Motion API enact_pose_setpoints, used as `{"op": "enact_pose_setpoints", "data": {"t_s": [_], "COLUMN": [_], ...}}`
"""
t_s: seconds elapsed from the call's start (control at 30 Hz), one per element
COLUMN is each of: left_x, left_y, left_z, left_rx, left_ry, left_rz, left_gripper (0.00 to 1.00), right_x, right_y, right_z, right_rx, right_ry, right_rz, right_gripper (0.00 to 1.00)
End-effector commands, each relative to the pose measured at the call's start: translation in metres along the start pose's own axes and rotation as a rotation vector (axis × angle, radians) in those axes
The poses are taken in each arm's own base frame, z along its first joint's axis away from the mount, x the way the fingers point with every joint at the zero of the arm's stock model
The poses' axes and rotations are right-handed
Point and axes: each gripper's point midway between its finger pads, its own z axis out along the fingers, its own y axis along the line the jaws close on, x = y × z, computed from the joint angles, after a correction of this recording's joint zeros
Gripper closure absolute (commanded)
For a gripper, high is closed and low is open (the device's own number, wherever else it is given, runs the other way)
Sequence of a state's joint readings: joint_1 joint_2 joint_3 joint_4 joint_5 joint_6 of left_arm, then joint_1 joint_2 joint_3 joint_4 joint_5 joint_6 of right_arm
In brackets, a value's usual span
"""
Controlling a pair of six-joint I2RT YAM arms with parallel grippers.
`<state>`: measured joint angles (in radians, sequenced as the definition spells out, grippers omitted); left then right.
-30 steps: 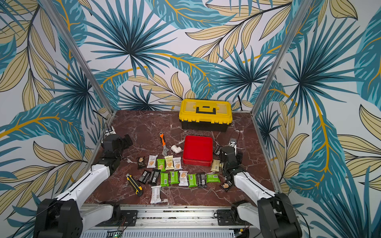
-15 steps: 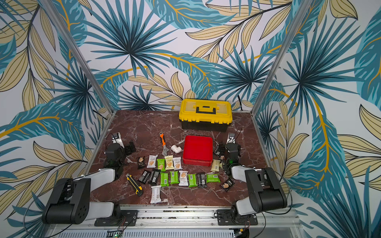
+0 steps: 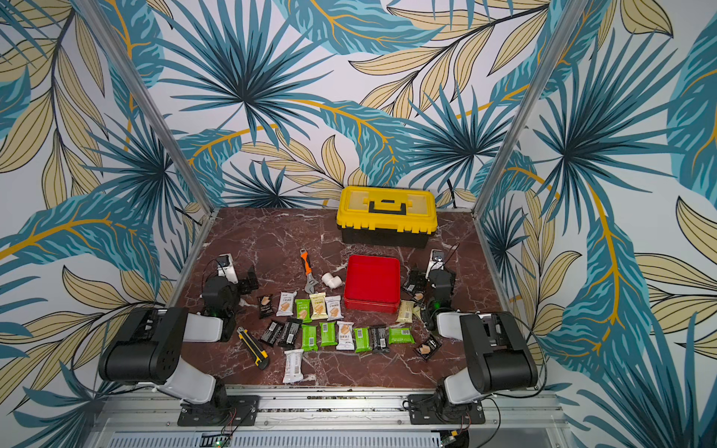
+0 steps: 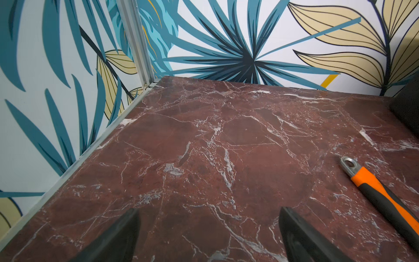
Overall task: Take the cookies out of the storage box
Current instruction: Reset both arms
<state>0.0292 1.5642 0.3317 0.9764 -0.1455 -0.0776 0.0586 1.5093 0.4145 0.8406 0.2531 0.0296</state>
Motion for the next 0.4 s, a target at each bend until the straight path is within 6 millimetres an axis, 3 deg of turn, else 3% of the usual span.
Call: {"op": "enact_pose_setpoints", "data": {"t_s": [0.0,0.37], "left_x": [-0.0172,-0.0162], "left_y": [0.0025,0.0020], "left_z": [0.0013,0.0015], "left_rx": [-0.004,-0.003], "left_ry": [-0.066,-0.059], "left_rz": [-0.001,-0.001], "left_gripper": [0.00,0.00], "right_x": [-0.0014,-0.0009], "right_y": [0.0002,0.0012], "right_z": [-0.0019,-0.0003], "right_rx": [-0.009,-0.019], "right_ry": [-0.014,-0.007], "right_rz": [0.012,0.011], "right_gripper": [0.00,0.00]}}
